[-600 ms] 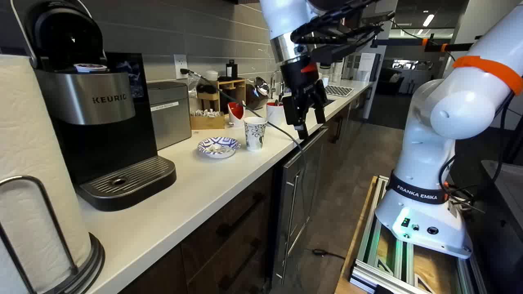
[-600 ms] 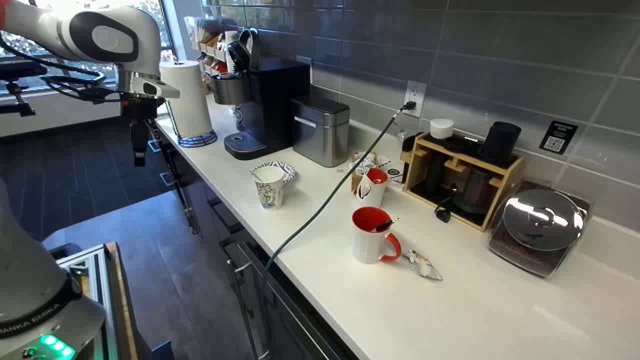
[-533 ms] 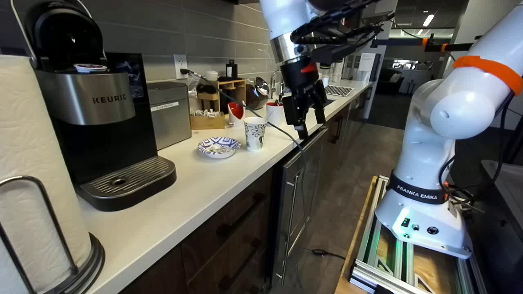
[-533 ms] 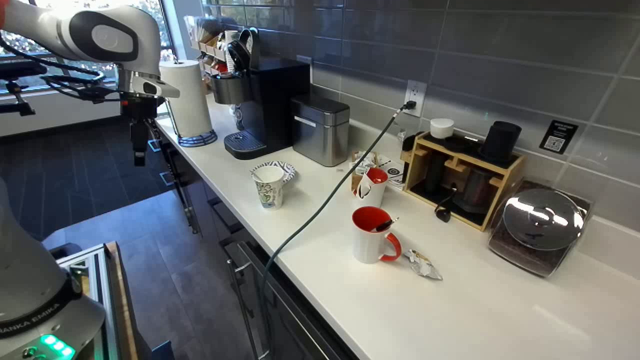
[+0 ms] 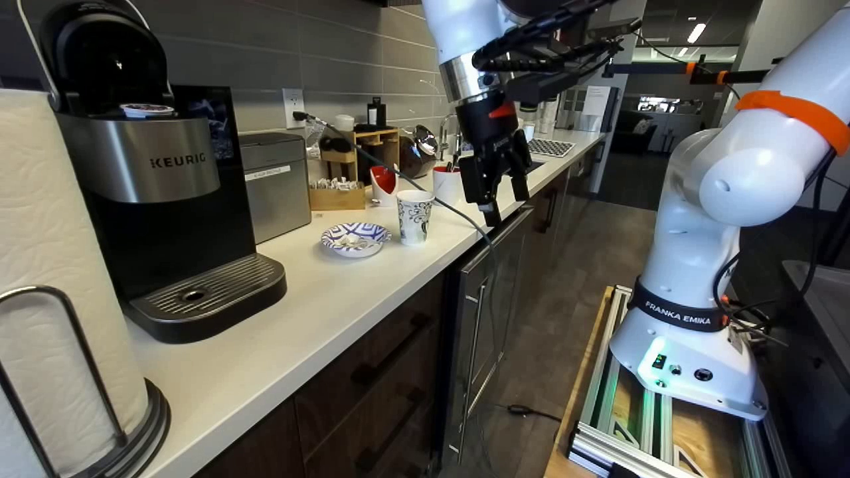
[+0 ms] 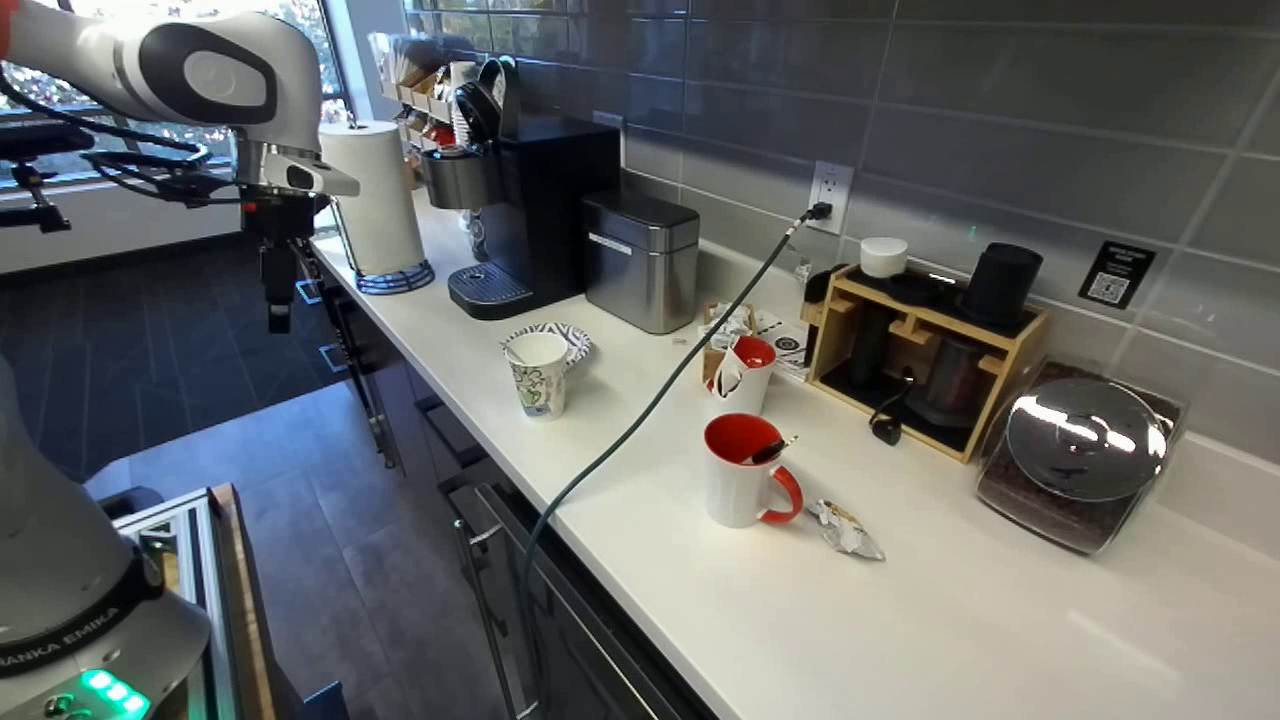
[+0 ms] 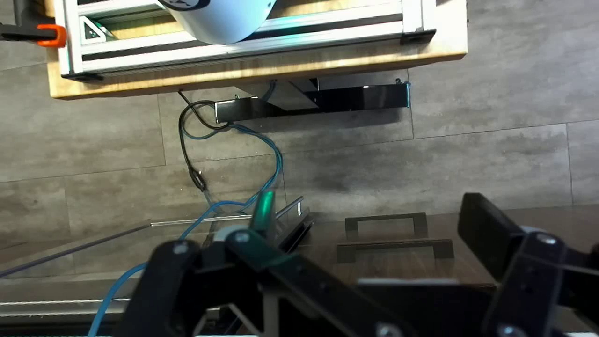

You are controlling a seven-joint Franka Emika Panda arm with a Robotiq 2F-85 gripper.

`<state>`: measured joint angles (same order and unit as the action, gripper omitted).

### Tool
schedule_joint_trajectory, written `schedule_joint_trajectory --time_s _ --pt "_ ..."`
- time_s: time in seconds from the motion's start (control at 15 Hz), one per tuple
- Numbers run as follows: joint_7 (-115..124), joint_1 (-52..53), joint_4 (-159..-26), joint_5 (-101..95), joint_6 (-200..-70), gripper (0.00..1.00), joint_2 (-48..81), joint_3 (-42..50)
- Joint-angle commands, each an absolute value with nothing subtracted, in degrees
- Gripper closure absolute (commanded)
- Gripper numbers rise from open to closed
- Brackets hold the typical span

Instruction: Move the straw to the right cup

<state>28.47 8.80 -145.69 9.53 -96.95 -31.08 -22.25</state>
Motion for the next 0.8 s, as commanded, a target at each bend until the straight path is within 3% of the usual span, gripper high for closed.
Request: schedule_joint_trajectory --time_s 0.0,0.2,0.73 --pt "28.86 9.73 -145.62 9.14 -96.91 0.0 -30.88 -21.39" --pt "29.04 9.14 -145.43 9.02 -97.66 0.0 -30.89 -20.87" --pt "4.53 5.28 -138.51 -1.25 -100.37 0.0 -29.95 -6.5"
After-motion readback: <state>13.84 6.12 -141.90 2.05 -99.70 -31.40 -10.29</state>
